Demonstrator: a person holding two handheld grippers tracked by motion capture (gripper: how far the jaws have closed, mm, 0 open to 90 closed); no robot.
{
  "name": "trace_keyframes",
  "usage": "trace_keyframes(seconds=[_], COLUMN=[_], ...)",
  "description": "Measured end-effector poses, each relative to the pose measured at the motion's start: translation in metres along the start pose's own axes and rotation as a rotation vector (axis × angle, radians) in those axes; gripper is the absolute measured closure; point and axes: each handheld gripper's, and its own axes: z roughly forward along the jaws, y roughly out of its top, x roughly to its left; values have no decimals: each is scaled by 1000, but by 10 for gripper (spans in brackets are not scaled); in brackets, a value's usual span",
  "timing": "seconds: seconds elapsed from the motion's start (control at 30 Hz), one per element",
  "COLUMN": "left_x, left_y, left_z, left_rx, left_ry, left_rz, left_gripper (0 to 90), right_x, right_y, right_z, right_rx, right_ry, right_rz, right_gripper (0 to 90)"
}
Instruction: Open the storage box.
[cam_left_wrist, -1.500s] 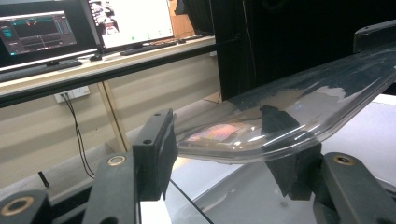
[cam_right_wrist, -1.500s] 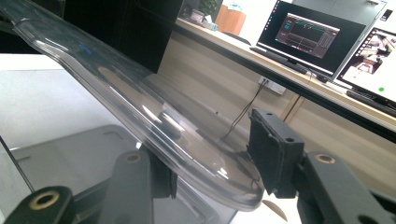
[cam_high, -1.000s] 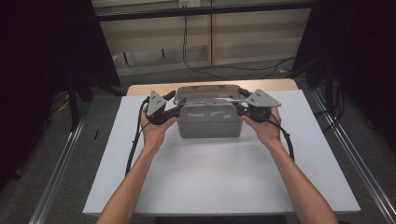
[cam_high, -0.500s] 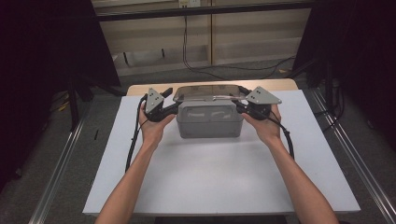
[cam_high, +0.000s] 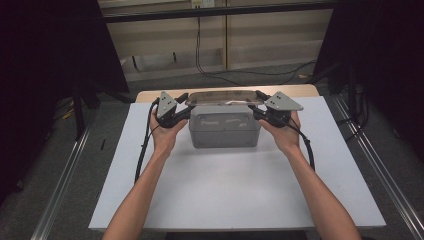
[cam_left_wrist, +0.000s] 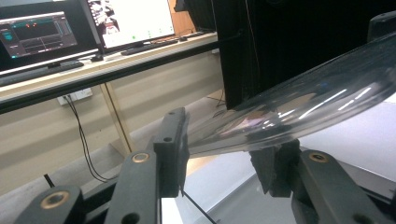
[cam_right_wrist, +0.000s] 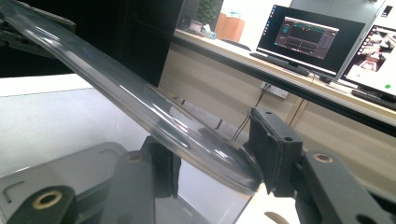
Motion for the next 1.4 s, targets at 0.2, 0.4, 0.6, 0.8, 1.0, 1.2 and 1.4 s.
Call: trace_keyframes(seconds=[0.2, 0.4, 0.6, 0.8, 1.0, 1.2, 1.4], left_x=[2, 3, 6, 12, 15, 17, 19], left_y=[1, 0, 1, 3, 4, 4, 3], left_z=[1, 2, 4, 4, 5, 8, 14], left_rx=[3, 2, 5, 0, 0, -4, -5], left_ry=[-3, -3, -2, 1, -2, 2, 7], left_rz=[-6, -24, -16, -20, -20, -26, -36], left_gripper=[585, 590, 604, 666, 699, 699, 685], right_x=[-2, -5, -10, -14, -18, -21, -25], right_y=[-3, -4, -6, -2, -4, -7, -5], right_z=[3, 4, 5, 9, 13, 16, 18], right_rx=[-6, -3, -12, -17, -22, -28, -23], right_ry=[-14, -18, -19, -20, -24, -27, -19], right_rz=[11, 20, 54, 68, 77, 89, 91], right_gripper=[556, 565, 579, 579, 599, 618, 624])
